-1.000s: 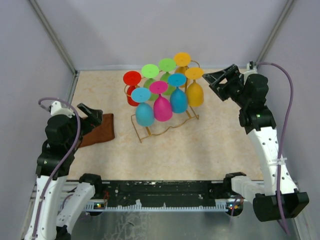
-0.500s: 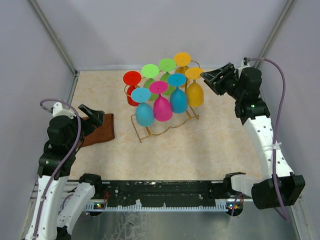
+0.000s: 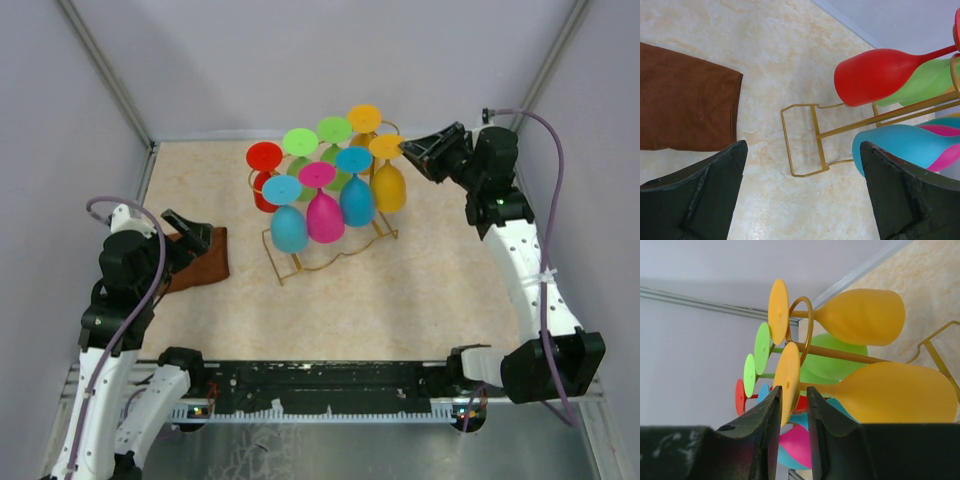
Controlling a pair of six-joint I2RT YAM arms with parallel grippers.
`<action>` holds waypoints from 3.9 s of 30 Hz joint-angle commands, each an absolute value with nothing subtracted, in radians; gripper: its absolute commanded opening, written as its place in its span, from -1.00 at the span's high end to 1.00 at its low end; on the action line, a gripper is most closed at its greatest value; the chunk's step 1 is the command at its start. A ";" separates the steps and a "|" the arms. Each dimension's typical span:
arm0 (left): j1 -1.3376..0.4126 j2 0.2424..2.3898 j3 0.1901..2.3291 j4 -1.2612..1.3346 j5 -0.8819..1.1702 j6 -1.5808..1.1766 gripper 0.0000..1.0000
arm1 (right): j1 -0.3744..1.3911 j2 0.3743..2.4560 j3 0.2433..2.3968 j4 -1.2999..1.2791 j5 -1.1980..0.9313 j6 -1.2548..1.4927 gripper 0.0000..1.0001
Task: Take the wine glass off the wine glass rack
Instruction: Pick up the wine glass from the wine rack, then place the wine glass at the center of the board.
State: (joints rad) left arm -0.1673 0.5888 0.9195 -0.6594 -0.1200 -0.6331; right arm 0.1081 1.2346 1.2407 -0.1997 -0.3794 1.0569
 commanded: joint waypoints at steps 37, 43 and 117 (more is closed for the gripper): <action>-0.161 0.616 0.904 -0.639 -0.081 -0.684 -0.98 | 0.101 1.176 1.254 -0.127 -0.297 1.114 1.00; -0.161 0.614 0.904 -0.643 -0.080 -0.689 -0.98 | 0.102 1.166 1.261 -0.148 -0.292 1.109 1.00; -0.293 0.539 0.582 -0.493 0.958 -0.596 -0.92 | 0.103 0.419 0.649 -0.388 -0.977 0.767 1.00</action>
State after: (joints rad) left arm -0.1974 0.5381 0.6025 -0.6621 0.8997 -0.5365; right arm 0.1081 0.3725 0.6632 -0.5186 -0.8249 0.7853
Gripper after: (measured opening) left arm 0.954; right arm 0.009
